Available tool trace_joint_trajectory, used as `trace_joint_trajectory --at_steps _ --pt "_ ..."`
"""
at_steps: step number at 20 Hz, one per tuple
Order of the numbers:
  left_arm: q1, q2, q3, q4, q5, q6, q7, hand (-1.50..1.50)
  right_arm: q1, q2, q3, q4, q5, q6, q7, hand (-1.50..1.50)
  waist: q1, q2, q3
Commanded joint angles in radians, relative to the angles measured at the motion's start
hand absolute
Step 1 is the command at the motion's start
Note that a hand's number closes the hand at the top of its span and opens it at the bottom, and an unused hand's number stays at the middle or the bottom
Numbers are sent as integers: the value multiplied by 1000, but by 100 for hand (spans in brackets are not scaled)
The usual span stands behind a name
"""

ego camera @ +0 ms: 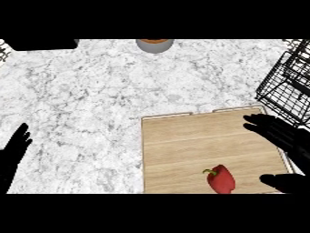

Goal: Pick the bell pepper from the tray and place it in the tiered basket

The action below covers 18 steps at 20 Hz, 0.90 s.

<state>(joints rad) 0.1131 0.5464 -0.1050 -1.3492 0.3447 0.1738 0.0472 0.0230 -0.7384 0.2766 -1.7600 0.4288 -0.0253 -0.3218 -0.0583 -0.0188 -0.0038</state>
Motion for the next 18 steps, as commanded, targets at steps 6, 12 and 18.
trace_joint_trajectory --at_steps 6,12,18 --pt "-30 15 17 8 23 -80 -4 0 121 -17 276 -338 415 121 477 -150 42 13 1" --pt "-35 -13 -5 -20 -17 -68 37 0 93 145 438 -436 539 322 775 -150 60 16 3" --pt "-76 -9 45 39 -17 -112 24 0 11 279 449 -372 558 512 948 -150 64 19 3"
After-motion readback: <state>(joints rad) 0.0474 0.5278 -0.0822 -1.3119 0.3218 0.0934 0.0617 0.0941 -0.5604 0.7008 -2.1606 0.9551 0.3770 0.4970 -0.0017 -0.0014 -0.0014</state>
